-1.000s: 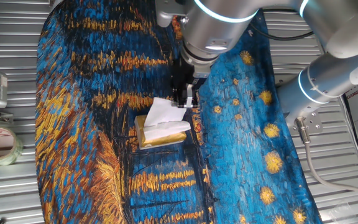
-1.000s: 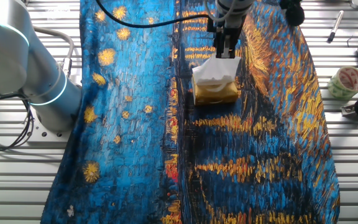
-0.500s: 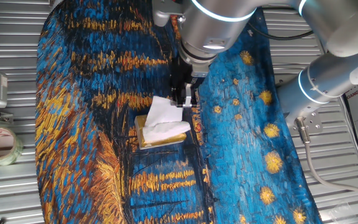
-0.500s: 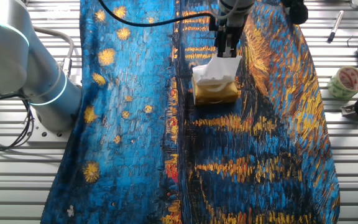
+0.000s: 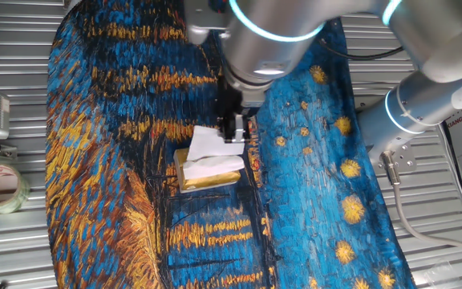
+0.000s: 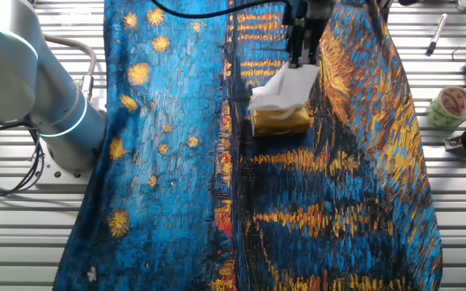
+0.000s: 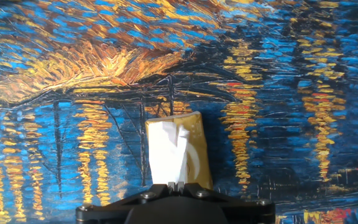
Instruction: Pull out a napkin
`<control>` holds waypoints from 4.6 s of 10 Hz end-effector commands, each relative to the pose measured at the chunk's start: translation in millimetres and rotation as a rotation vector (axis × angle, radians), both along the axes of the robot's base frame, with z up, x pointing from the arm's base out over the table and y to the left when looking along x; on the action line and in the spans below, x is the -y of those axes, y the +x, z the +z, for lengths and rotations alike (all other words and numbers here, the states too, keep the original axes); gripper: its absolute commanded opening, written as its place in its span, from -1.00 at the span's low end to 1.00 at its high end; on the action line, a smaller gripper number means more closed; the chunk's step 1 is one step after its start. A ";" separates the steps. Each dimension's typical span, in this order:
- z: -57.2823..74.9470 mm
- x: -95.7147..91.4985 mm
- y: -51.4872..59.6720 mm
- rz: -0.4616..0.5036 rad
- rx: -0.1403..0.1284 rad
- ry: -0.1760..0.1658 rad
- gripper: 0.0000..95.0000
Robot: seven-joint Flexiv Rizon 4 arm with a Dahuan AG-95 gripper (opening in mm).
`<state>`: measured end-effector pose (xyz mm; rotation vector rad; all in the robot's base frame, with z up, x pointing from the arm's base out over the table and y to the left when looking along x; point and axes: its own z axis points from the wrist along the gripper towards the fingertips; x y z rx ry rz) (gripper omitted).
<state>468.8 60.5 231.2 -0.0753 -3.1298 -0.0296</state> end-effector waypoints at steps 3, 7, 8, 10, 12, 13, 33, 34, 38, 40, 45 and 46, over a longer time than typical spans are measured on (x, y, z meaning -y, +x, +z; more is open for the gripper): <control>10.1 1.4 -5.6 0.006 -0.009 0.009 -1.00; 10.2 1.5 -5.8 0.004 -0.007 0.013 -1.00; 10.2 1.5 -5.8 0.003 -0.007 0.015 -1.00; 10.2 1.5 -5.8 0.004 -0.007 0.014 -1.00; 10.2 1.5 -5.8 0.005 -0.007 0.014 -1.00; 10.2 1.5 -5.8 0.004 -0.007 0.013 -1.00; 8.2 10.1 -6.4 0.040 -0.011 0.020 -1.00; 6.7 14.1 -6.3 0.046 -0.009 0.029 -1.00; 3.7 24.2 -7.5 0.063 -0.001 0.040 -1.00; 3.5 27.0 -8.5 0.066 0.001 0.038 -1.00; -0.5 44.4 -12.2 0.091 0.010 0.062 -1.00; -0.9 45.4 -11.3 0.092 0.010 0.065 -1.00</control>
